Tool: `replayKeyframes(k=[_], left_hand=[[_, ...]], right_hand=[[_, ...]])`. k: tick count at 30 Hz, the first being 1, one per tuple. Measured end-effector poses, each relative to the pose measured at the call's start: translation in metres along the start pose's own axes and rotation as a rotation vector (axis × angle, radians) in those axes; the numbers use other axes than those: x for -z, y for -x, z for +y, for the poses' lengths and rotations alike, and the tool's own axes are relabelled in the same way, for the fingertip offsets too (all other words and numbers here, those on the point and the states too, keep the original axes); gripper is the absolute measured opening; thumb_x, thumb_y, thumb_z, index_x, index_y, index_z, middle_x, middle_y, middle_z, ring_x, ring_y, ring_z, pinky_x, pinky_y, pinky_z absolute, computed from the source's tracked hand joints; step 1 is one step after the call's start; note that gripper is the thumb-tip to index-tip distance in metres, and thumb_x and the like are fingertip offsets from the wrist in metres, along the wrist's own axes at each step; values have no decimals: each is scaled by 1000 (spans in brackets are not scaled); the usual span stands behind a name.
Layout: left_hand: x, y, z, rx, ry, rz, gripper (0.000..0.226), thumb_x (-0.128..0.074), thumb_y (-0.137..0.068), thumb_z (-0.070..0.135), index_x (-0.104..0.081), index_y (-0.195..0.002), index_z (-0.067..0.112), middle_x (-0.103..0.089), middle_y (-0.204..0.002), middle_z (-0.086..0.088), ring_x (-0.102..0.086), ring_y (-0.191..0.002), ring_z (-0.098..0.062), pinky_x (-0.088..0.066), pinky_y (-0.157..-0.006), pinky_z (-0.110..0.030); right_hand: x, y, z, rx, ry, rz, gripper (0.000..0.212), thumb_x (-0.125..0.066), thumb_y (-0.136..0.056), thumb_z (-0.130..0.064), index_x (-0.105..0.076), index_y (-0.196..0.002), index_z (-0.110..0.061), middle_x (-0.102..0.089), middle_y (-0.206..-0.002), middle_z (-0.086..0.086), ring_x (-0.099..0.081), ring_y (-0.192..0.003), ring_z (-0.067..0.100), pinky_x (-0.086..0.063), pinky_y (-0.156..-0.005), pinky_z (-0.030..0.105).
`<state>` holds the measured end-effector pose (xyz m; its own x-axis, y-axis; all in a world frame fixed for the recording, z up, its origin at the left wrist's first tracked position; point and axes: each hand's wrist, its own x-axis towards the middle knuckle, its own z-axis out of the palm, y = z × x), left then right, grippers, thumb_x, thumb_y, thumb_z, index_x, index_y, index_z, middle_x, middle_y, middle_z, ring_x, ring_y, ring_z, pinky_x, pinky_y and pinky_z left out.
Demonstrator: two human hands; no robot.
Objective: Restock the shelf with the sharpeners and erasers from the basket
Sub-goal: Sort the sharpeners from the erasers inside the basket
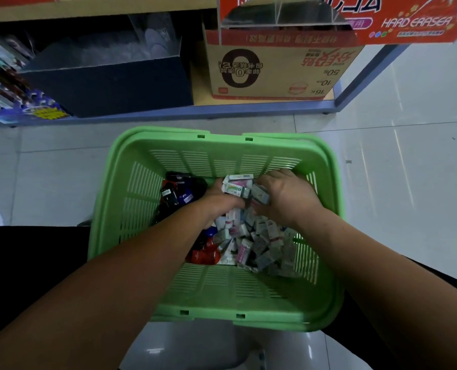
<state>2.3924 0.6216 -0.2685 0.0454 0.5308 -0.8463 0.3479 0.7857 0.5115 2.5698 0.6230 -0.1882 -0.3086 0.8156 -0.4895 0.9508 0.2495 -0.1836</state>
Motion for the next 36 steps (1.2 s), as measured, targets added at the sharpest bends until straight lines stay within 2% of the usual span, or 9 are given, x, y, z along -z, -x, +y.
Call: replayKeyframes(k=[7,12,18,23,26,28,30,33,36], left_hand=[[4,5,9,0,9,43,97,-87,-75,22,-32,-155,28,-55,-142,-6,-64,-109,-23,-61,-82,-38],[-5,22,11,4,8,6,112,-84,-84,27,-5,-164,25,-28,-166,-6,-42,-141,-29,-42,-101,-34],[-28,54,8,-124,51,-21,91,-85,-80,15,-32,-151,34,-58,-137,2,-60,-116,-20,-54,-99,-42],[-43,83,5,-246,127,-54,76,-56,-106,21,-9,-165,32,-45,-152,7,-50,-124,-12,-43,-86,-10],[-47,92,1,-248,70,-68,71,-43,-111,30,3,-164,40,-16,-171,2,-39,-146,-21,-35,-106,-31],[-51,94,-4,-272,8,-63,70,-39,-111,24,5,-163,41,-19,-170,2,-57,-110,-9,-46,-91,-31],[-56,97,-8,-311,-64,-70,69,-39,-108,9,-5,-165,31,-33,-163,-1,-55,-97,-8,-48,-80,-27],[-58,95,-15,-370,-189,-38,53,-43,-100,-7,-37,-150,9,-56,-137,-11,-55,-118,-27,-50,-97,-37],[-49,86,-19,-373,-75,103,38,-52,-97,-10,-54,-132,5,-66,-121,-12,-60,-109,-20,-52,-94,-33]], right_hand=[[0,-3,1,-13,-25,18,62,-73,-87,-59,-61,-135,-23,-63,-135,4,-50,-129,28,-46,-104,41],[4,0,0,-37,-119,37,60,-78,-86,-56,-63,-133,-21,-64,-129,5,-56,-122,30,-50,-97,39],[25,5,2,-91,-325,66,57,-78,-91,-37,-58,-142,-18,-66,-137,11,-64,-121,31,-54,-97,41],[37,13,4,-61,-374,34,56,-75,-95,-34,-58,-144,-15,-63,-142,11,-60,-128,29,-50,-105,39],[39,19,5,-27,-377,42,51,-73,-96,-34,-60,-142,-15,-63,-143,10,-60,-128,29,-50,-104,37],[38,22,2,33,-339,38,46,-71,-98,-34,-61,-141,-18,-63,-142,8,-60,-126,29,-51,-101,37],[33,22,-5,124,-258,34,41,-67,-100,-33,-63,-138,-19,-64,-140,6,-59,-127,29,-50,-103,39],[17,16,-17,246,-174,56,30,-61,-101,-29,-69,-130,-19,-68,-132,2,-60,-124,28,-46,-107,47],[6,7,-18,243,-186,19,27,-57,-102,-29,-69,-126,-24,-69,-127,-1,-60,-123,25,-41,-110,47]])
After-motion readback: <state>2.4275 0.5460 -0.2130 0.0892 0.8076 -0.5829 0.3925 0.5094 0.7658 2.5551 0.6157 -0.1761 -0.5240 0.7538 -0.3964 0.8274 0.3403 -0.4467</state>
